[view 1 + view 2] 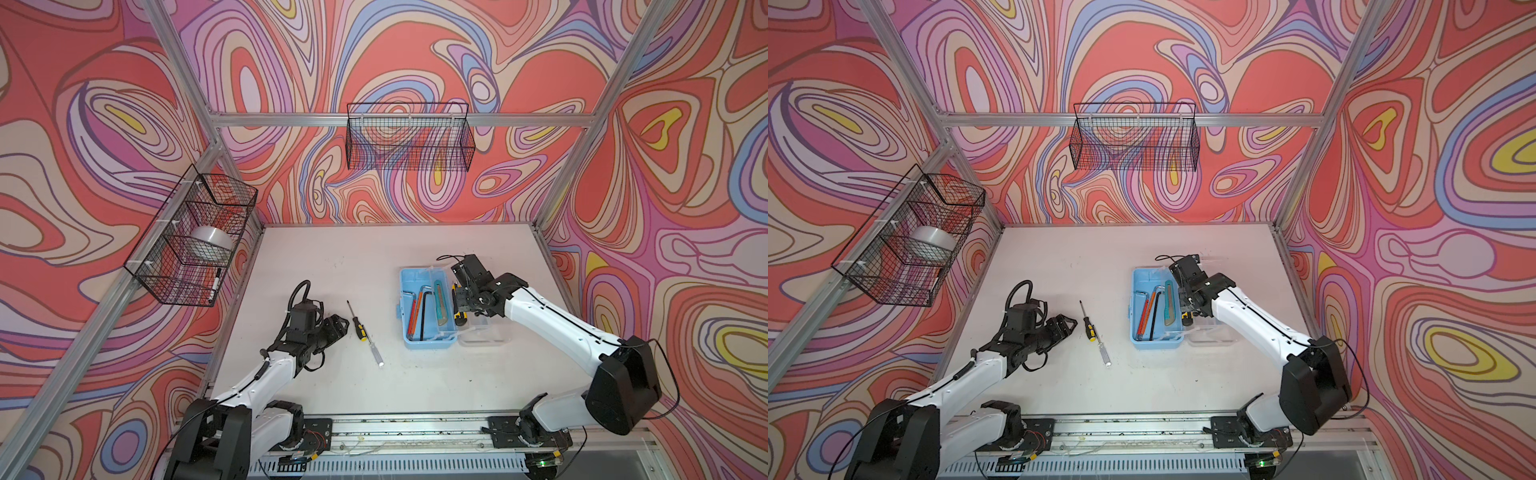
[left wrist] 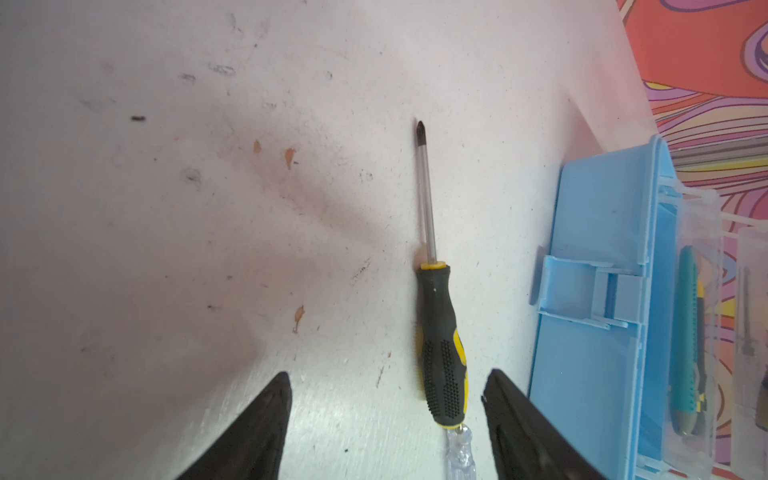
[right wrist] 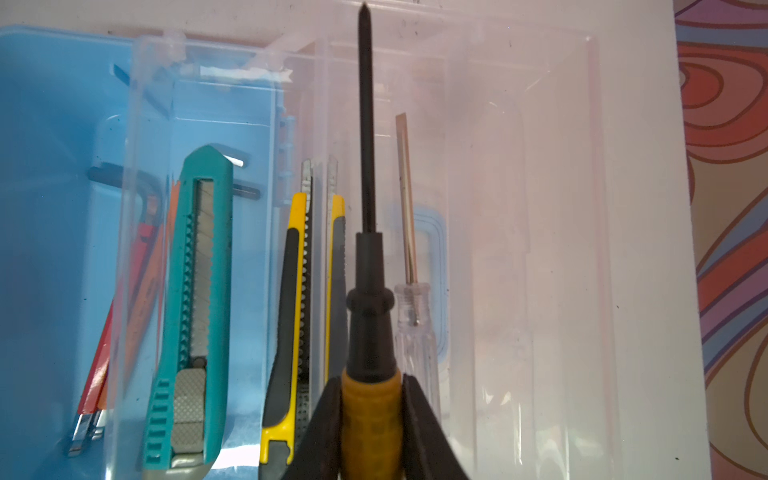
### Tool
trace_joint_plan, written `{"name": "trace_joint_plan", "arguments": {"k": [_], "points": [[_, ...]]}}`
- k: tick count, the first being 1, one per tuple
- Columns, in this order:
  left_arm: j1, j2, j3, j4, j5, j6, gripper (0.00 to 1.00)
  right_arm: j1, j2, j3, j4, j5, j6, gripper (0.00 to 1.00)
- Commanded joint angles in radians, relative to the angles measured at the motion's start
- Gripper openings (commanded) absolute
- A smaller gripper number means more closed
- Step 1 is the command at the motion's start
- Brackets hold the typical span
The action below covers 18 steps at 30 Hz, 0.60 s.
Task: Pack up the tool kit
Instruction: 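Carry the yellow-handled screwdriver into the clear tray and release it, then move the right gripper back over the black-and-yellow screwdriver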
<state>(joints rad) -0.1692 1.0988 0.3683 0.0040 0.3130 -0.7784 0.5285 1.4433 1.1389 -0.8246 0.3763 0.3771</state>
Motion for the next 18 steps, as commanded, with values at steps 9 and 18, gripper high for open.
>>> {"name": "trace_joint_plan", "arguments": {"k": [9, 18], "points": [[0.005, -0.047, 0.027, -0.027, 0.009, 0.014, 0.74, -0.005, -0.041, 0.093, -0.062, 0.018, -0.017, 0.33], [0.005, -0.145, 0.033, -0.084, 0.021, 0.015, 0.74, 0.100, -0.011, 0.195, 0.002, -0.116, -0.012, 0.33]]}}
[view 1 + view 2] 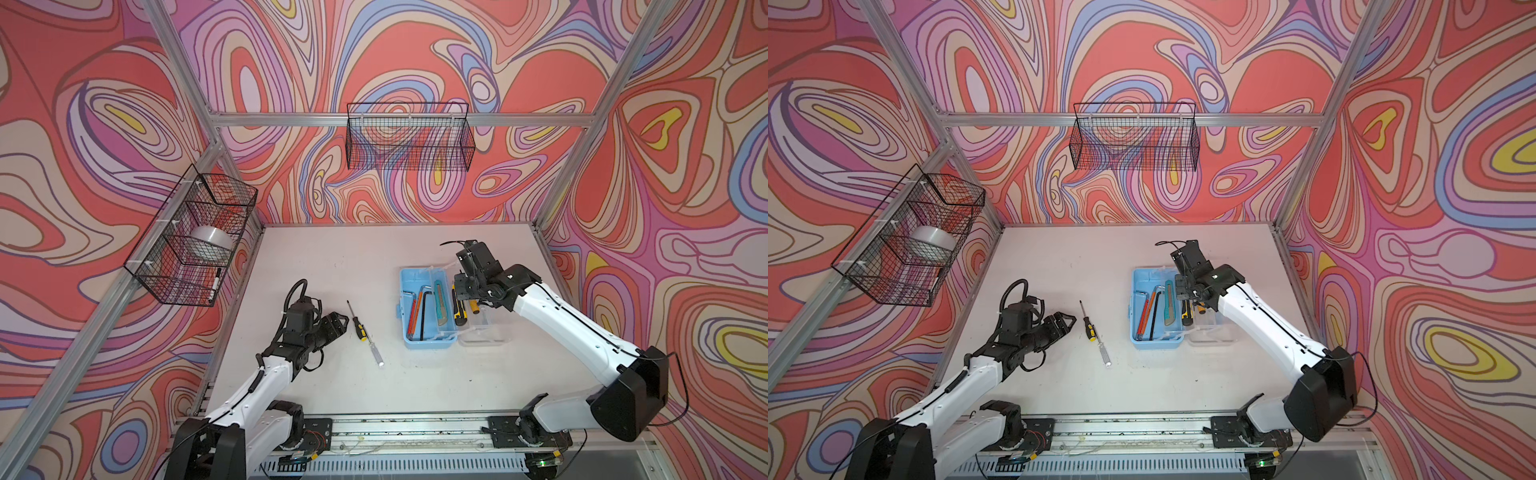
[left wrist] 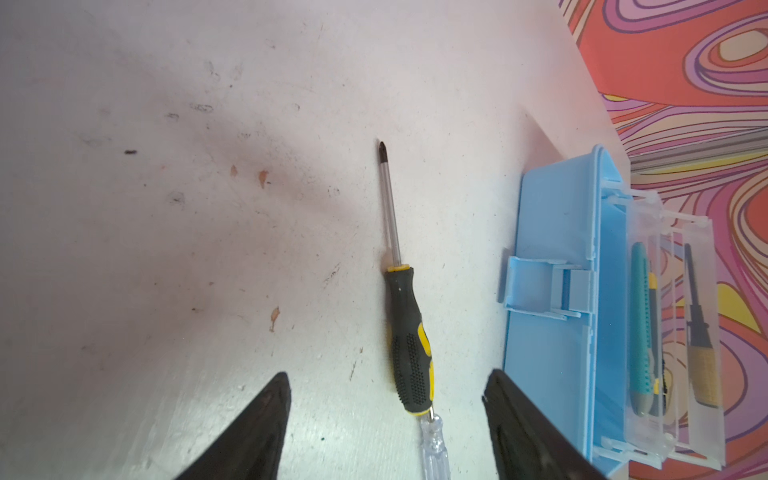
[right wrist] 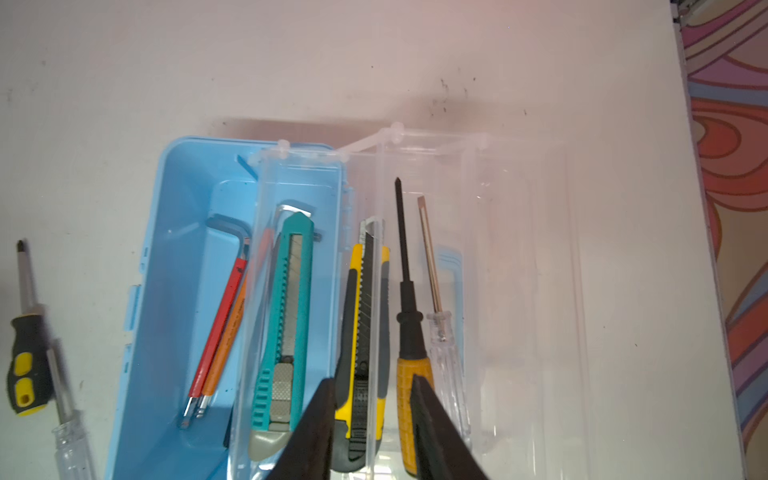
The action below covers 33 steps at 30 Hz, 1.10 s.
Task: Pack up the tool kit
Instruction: 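Move the right gripper back over the black-and-yellow screwdriver, then lower the right gripper and close it on the black-and-yellow handle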
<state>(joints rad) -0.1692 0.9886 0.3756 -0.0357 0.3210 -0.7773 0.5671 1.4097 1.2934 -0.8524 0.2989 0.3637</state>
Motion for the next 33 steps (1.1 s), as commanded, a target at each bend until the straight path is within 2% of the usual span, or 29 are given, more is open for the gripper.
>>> {"name": "trace_joint_plan", "arguments": {"k": [1, 4, 15, 20, 27, 33], "points": [[0.005, -0.047, 0.025, -0.051, 0.016, 0.013, 0.75, 0.102, 0.044, 0.055, 0.044, -0.032, 0.001, 0.35], [0.005, -0.078, 0.023, -0.075, 0.014, 0.012, 0.75, 0.207, 0.111, 0.083, 0.109, -0.040, 0.005, 0.41], [0.049, -0.161, -0.026, -0.124, 0.022, 0.004, 0.75, 0.398, 0.474, 0.227, 0.259, -0.223, 0.040, 0.43], [0.064, -0.180, -0.030, -0.139, 0.023, 0.017, 0.75, 0.447, 0.573, 0.263, 0.263, -0.253, 0.052, 0.41], [0.071, -0.176, -0.046, -0.115, 0.021, 0.018, 0.75, 0.484, 0.667, 0.289, 0.288, -0.256, 0.070, 0.47], [0.074, -0.158, -0.072, -0.091, 0.027, 0.016, 0.75, 0.484, 0.731, 0.346, 0.289, -0.235, 0.069, 0.45]]}}
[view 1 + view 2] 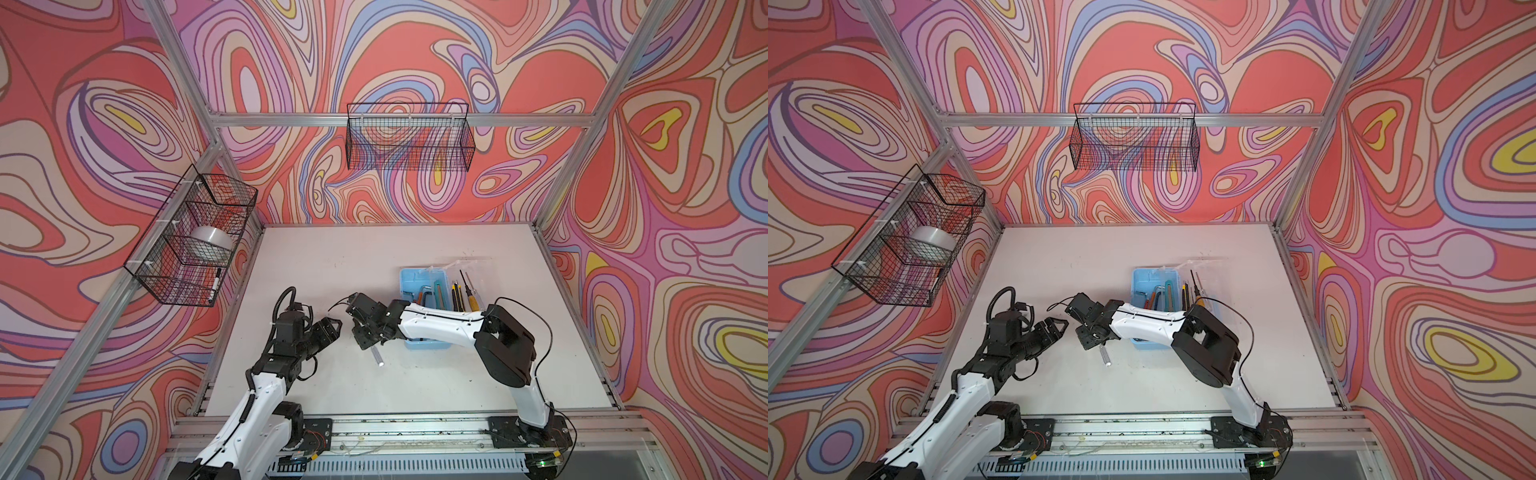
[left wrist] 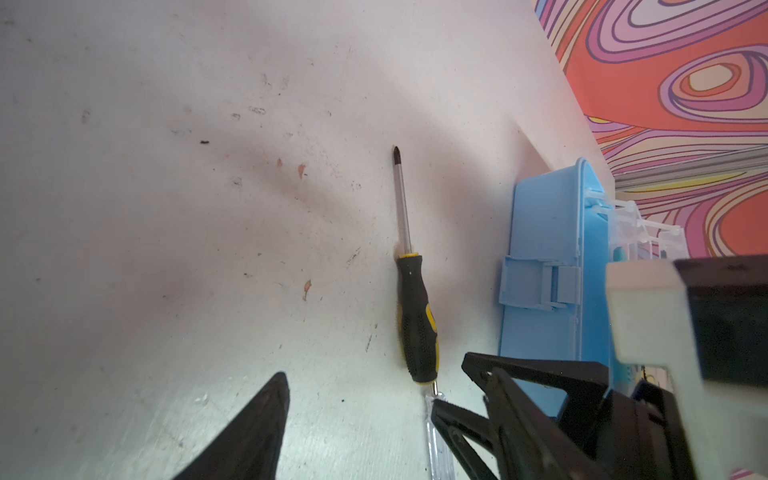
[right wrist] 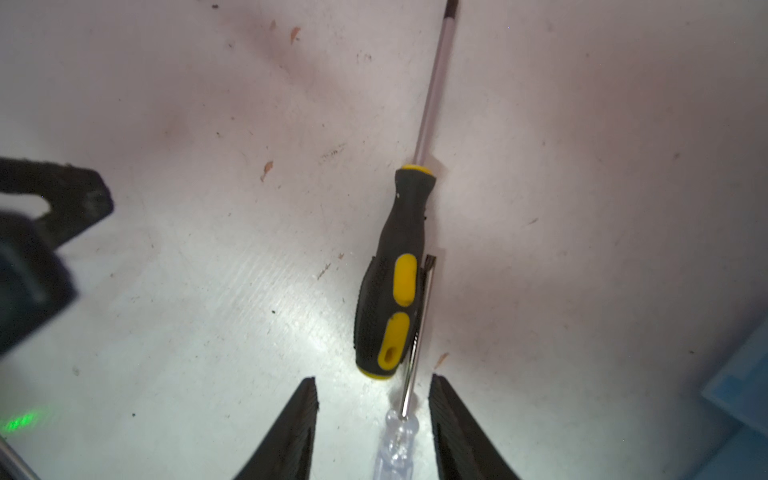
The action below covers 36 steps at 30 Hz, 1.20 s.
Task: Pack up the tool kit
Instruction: 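Lower the right gripper and close it on the black-and-yellow handle, then lift the black-and-yellow screwdriver and carry it into the clear tray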
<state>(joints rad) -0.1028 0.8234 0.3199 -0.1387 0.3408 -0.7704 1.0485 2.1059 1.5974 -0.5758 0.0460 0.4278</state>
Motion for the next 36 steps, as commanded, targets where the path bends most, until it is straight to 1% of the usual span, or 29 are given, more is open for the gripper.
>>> {"name": "trace_joint_plan", "arguments": {"k": [1, 4, 9, 20, 24, 28, 34, 35, 36], "points": [[0.009, 0.010, -0.018, 0.015, 0.009, 0.010, 0.75, 0.002, 0.046, 0.049, 0.012, 0.019, 0.006, 0.44], [0.010, 0.006, -0.022, 0.014, 0.011, 0.012, 0.75, 0.002, 0.085, 0.084, -0.002, 0.028, -0.001, 0.41], [0.017, -0.001, -0.021, 0.000, 0.011, 0.021, 0.75, 0.002, 0.142, 0.142, -0.028, 0.034, -0.010, 0.41], [0.023, 0.003, -0.023, 0.002, 0.008, 0.022, 0.75, 0.000, 0.201, 0.194, -0.063, 0.079, -0.028, 0.38], [0.023, 0.001, -0.024, 0.003, 0.009, 0.018, 0.75, -0.002, 0.201, 0.197, -0.060, 0.087, -0.032, 0.36], [0.025, -0.002, -0.028, 0.003, 0.006, 0.016, 0.75, -0.003, 0.204, 0.205, -0.065, 0.096, -0.034, 0.26], [0.025, 0.005, -0.028, 0.008, 0.002, 0.016, 0.75, -0.004, 0.184, 0.204, -0.065, 0.100, -0.041, 0.02], [0.025, 0.006, -0.029, 0.009, 0.002, 0.016, 0.75, -0.005, 0.176, 0.204, -0.069, 0.105, -0.042, 0.00], [0.025, 0.006, -0.027, 0.009, 0.002, 0.016, 0.74, -0.005, 0.165, 0.202, -0.072, 0.112, -0.043, 0.00]]}}
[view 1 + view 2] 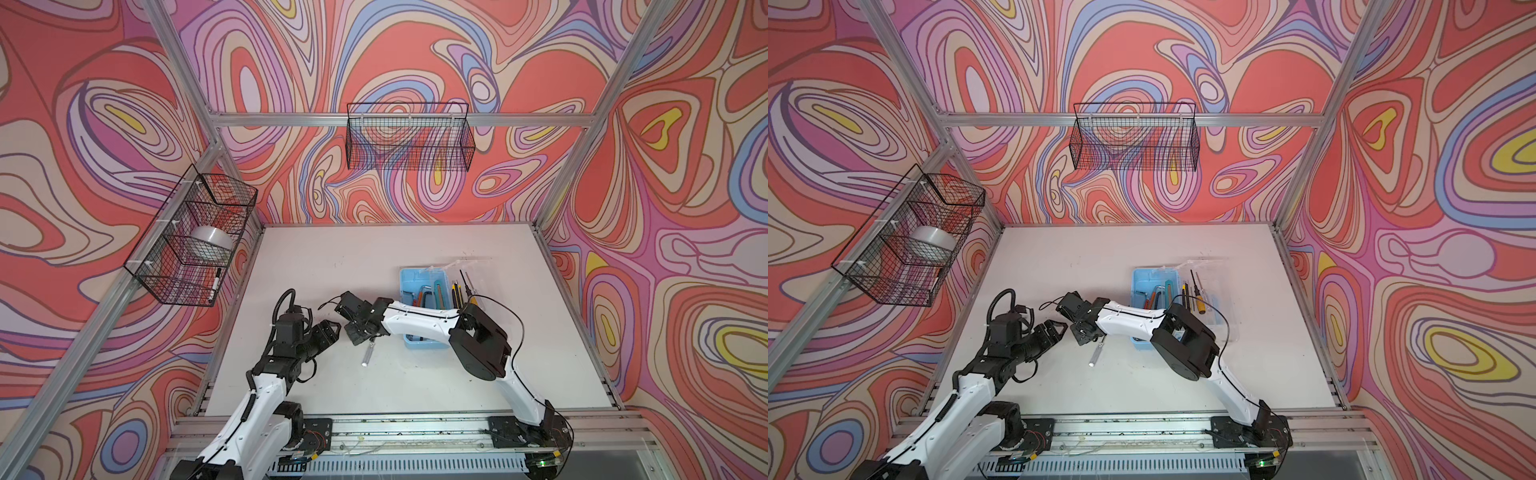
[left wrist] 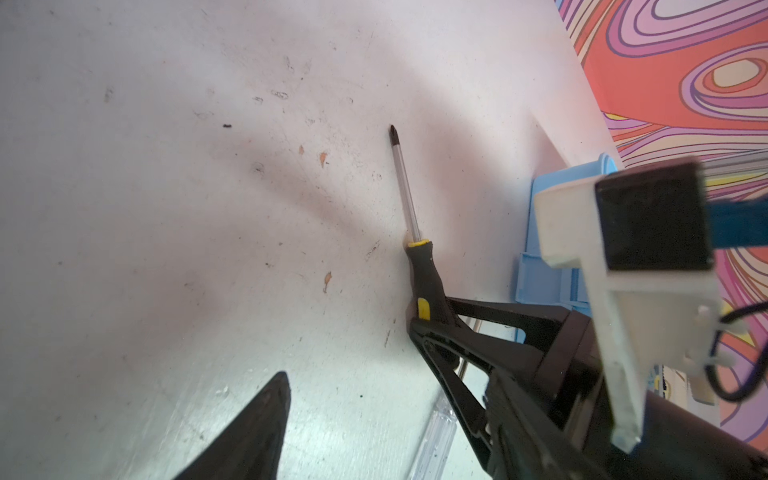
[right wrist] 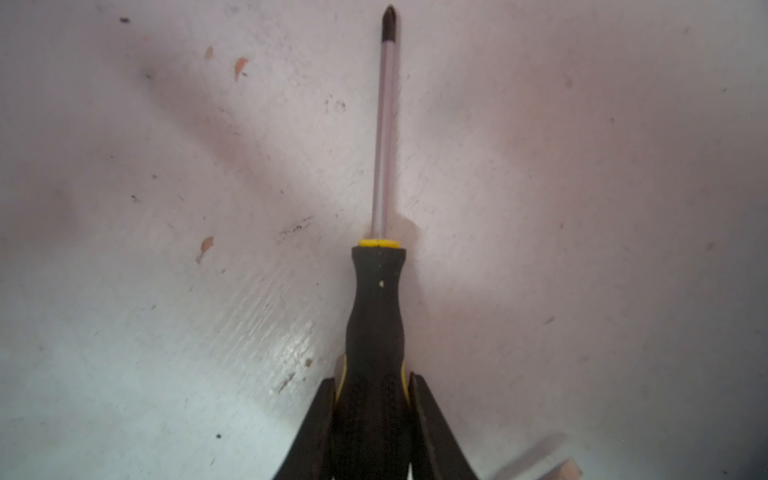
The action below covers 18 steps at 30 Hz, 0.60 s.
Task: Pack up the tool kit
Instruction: 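Lift the black-and-yellow screwdriver and carry it into the clear tray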
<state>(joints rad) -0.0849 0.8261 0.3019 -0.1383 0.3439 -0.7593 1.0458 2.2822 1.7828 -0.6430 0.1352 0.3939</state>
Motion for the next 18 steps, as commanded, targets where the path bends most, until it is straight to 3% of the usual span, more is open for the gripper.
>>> {"name": "trace_joint_plan", "arguments": {"k": [1, 10, 13, 18], "points": [[0.007, 0.004, -0.008, 0.009, -0.001, 0.004, 0.74, -0.003, -0.030, 0.009, -0.006, 0.032, -0.010, 0.00], [0.007, 0.025, -0.001, 0.027, 0.006, 0.006, 0.74, -0.050, -0.336, -0.162, -0.043, 0.181, -0.010, 0.00], [0.007, 0.036, 0.002, 0.040, 0.011, 0.006, 0.75, -0.123, -0.488, -0.256, -0.103, 0.255, -0.004, 0.00], [0.007, 0.059, 0.005, 0.071, 0.018, 0.006, 0.75, -0.353, -0.780, -0.456, -0.180, 0.273, 0.003, 0.00]]}}
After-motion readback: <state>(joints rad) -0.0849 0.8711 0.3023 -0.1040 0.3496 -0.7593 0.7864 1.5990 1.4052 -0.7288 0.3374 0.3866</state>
